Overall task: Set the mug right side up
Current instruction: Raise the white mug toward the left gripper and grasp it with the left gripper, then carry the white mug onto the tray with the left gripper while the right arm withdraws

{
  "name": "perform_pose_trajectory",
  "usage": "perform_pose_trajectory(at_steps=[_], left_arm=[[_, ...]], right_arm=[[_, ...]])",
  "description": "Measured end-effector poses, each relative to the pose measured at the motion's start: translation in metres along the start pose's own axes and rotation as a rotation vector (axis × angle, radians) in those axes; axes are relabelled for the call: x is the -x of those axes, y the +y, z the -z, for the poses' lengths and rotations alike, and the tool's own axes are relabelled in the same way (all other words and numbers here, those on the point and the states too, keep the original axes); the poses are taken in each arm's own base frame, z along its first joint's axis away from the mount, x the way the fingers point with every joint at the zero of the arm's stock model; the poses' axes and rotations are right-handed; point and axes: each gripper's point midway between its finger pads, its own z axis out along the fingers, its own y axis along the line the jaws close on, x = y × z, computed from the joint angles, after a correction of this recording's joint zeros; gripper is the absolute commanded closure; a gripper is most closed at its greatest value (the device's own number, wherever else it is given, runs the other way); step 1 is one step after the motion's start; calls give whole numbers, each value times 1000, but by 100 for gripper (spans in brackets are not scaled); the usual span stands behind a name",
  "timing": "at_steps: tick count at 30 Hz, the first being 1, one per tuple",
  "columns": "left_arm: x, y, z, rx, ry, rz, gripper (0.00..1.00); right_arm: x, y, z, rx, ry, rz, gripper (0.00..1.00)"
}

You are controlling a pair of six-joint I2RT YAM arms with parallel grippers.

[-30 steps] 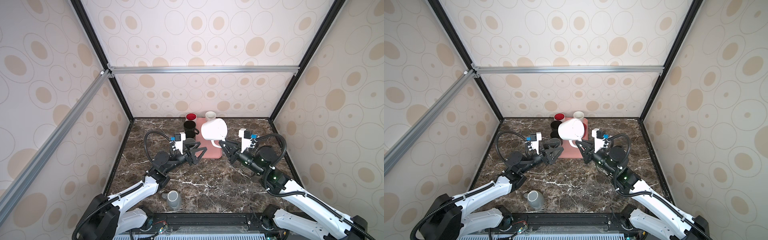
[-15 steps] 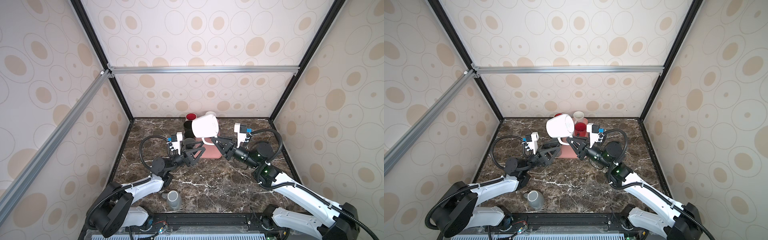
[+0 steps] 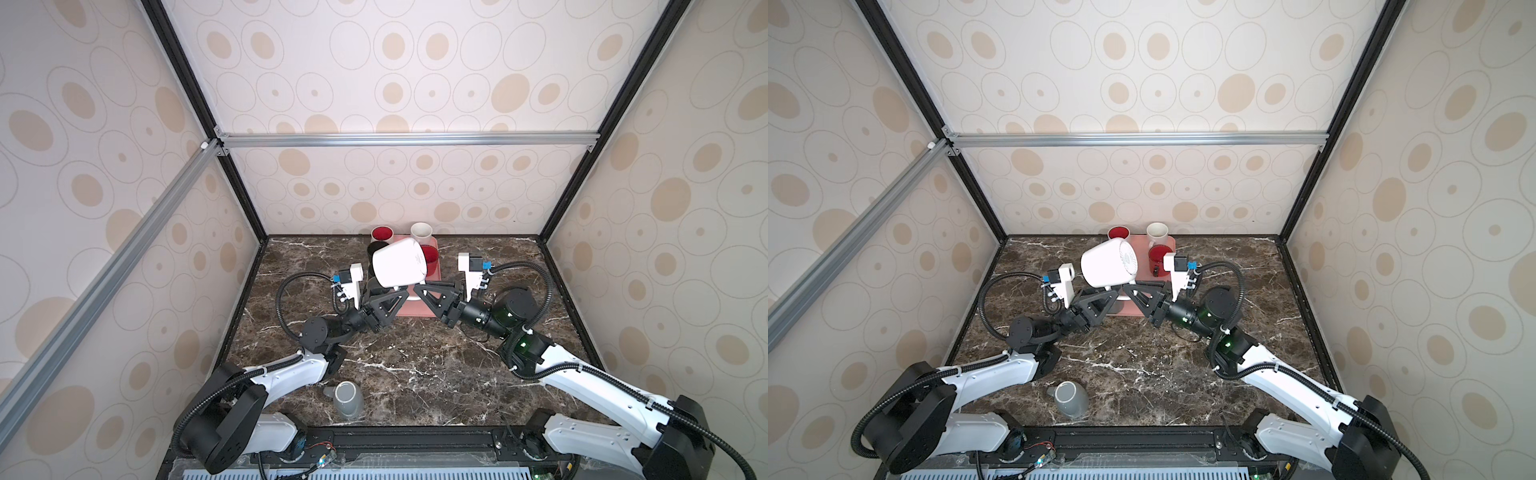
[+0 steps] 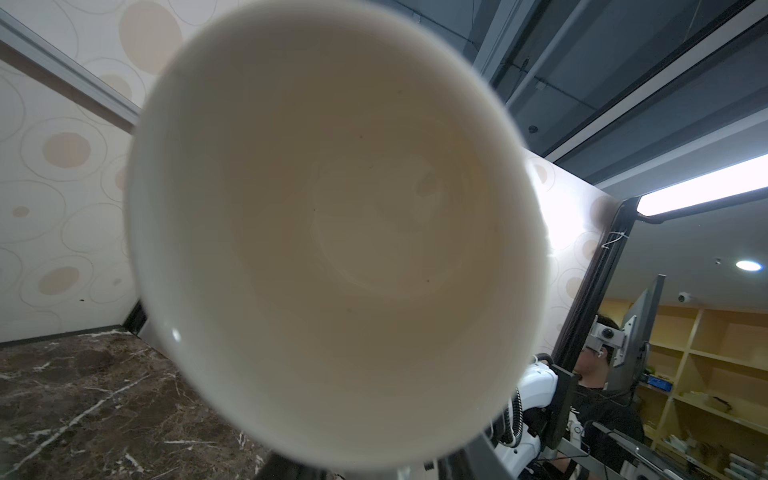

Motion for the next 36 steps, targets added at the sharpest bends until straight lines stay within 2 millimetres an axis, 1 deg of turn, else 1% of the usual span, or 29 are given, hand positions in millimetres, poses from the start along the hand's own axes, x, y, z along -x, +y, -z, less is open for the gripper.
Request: perform_pose_trajectory(at_steps=[3,6,7,11,14,17,21,24,27,29,31,33,36], left_arm=[[-1,3,0,17,4,7,79],[-2,5,0,36,8,46,95],[-2,5,0,44,11,52,100],[-6,10,-1,79,38,64,100],[-10,18,-3,125,70,54,100],[-13,29,-6,189,110,47,100],[-16,54,-10,334,175,24,100],[-16,77,-11,469,235,2,100],[-17,100,-13,594,307,-25,100],[-22,116,-16,678,373,-51,100],[-28,132,-18,760,440,-80,100],[-37,147,-20,824,511,-109,100],[-55,168,-22,900,650,-158,100]], right_arm=[[-2,0,0,2,2,-4,100],[-3,-4,2,-8,-7,22,100],[-4,-4,2,-11,-8,25,96],[-6,-9,6,-43,-5,20,71],[-8,-14,13,-94,2,11,57],[-11,-22,24,-167,6,9,50],[-22,-41,44,-300,31,-3,49],[-33,-60,62,-435,66,-13,50],[-46,-82,83,-584,107,-14,50],[-54,-95,100,-683,135,-9,50],[-61,-104,116,-756,159,-3,50],[-68,-110,129,-810,177,2,50],[-74,-115,146,-868,192,9,50]])
